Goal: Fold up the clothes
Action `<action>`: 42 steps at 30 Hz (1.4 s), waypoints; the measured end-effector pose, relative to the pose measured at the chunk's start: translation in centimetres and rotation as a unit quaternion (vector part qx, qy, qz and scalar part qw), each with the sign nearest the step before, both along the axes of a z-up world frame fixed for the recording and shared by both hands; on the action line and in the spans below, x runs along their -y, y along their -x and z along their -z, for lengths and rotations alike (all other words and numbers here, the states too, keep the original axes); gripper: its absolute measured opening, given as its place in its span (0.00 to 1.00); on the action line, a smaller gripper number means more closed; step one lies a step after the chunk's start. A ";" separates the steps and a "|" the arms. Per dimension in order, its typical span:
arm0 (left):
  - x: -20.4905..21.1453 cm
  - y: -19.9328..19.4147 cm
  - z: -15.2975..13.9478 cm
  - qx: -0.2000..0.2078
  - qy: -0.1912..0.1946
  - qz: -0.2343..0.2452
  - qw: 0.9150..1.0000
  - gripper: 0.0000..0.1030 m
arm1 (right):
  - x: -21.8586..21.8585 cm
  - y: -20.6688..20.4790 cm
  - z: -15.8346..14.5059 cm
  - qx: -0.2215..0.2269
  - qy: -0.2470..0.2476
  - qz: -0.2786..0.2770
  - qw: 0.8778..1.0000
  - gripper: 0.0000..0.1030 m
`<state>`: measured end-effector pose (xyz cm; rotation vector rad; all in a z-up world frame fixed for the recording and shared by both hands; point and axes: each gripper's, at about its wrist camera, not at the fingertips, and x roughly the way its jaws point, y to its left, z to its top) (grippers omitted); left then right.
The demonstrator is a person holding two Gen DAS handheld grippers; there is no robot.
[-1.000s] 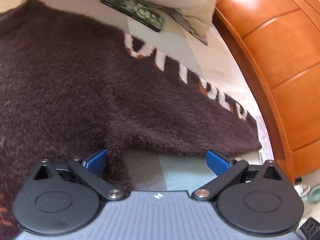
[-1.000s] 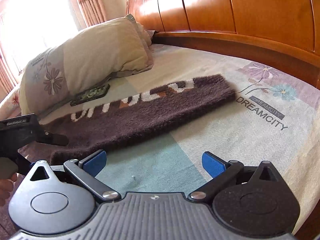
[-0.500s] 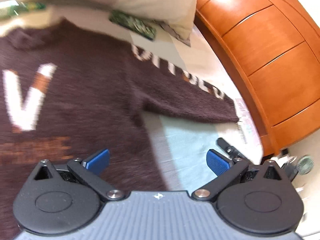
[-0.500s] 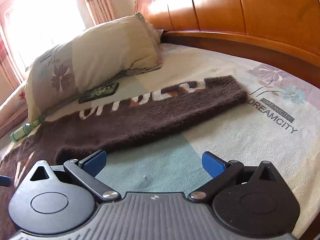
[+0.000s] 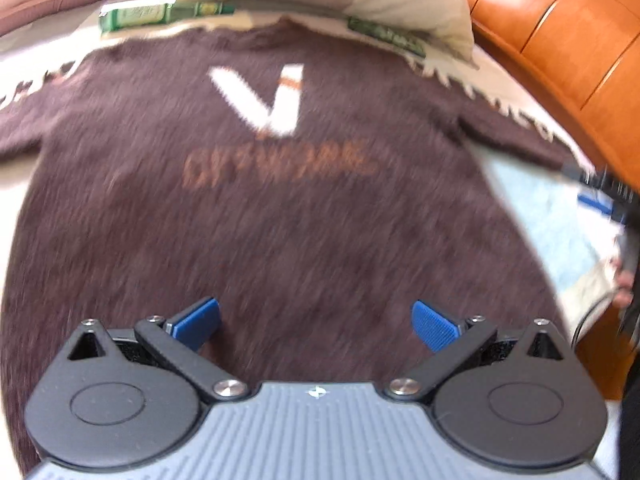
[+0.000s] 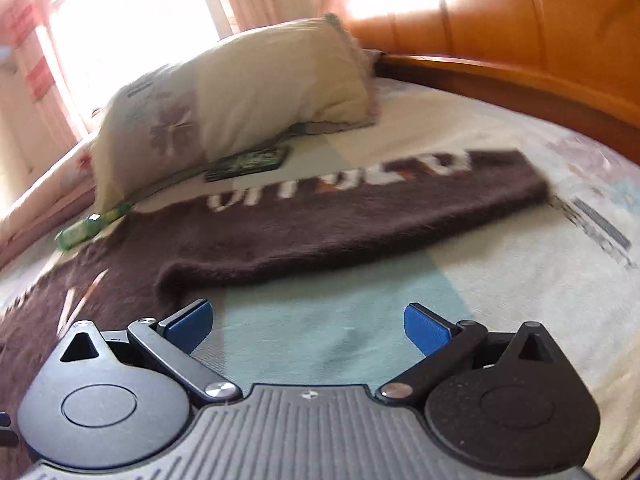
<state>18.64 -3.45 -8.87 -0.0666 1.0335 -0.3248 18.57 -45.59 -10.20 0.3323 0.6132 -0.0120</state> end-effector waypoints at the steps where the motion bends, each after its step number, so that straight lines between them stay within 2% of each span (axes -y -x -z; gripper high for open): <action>1: -0.5 0.7 0.5 0.001 0.000 0.003 1.000 0.99 | -0.9 0.0 -0.3 0.001 0.012 -0.012 1.000 1.00; 6: -2.7 4.8 0.8 0.026 0.036 0.015 0.999 0.99 | -6.0 -0.2 -1.6 0.002 0.054 -0.079 0.995 1.00; 9: -3.2 6.2 0.3 0.023 0.032 0.028 0.999 0.99 | -9.9 -0.3 -2.0 -0.004 0.064 -0.132 0.989 1.00; 11: -3.8 6.6 -0.5 0.038 0.027 0.029 0.999 0.99 | -12.6 -0.4 -2.0 -0.010 0.081 -0.163 0.983 1.00; 14: -4.9 6.8 -1.9 0.076 0.024 0.026 0.997 0.99 | -17.4 -0.5 -1.5 -0.019 0.116 -0.218 0.969 1.00; 18: -6.5 5.6 -0.9 0.059 0.048 0.007 0.997 0.99 | -22.9 -0.5 0.3 -0.045 0.154 -0.294 0.942 1.00; 21: -7.3 5.5 0.7 0.034 0.056 -0.008 0.998 0.99 | -25.6 -0.7 2.0 -0.074 0.198 -0.314 0.926 1.00; 23: -7.7 6.7 1.0 0.050 0.057 0.002 0.997 0.99 | -25.6 -1.0 2.1 -0.083 0.185 -0.305 0.931 1.00; 26: -8.0 7.6 1.0 0.043 0.049 0.021 0.998 0.99 | -24.9 -1.4 2.3 -0.094 0.157 -0.295 0.938 1.00; 31: -9.2 8.3 0.2 0.032 0.046 0.027 0.998 0.99 | -24.6 -0.8 2.4 -0.084 0.162 -0.293 0.939 1.00; 33: -9.7 8.1 -0.8 0.046 0.030 0.035 0.998 0.99 | -24.7 -0.9 2.4 -0.086 0.164 -0.291 0.939 1.00; 37: -11.1 5.2 -4.2 0.086 -0.021 0.034 0.995 0.99 | -25.0 -1.4 2.1 -0.103 0.161 -0.276 0.942 1.00; 42: -13.6 -1.9 -7.6 0.128 -0.060 0.000 0.990 0.99 | -26.1 -2.1 1.5 -0.123 0.149 -0.216 0.957 1.00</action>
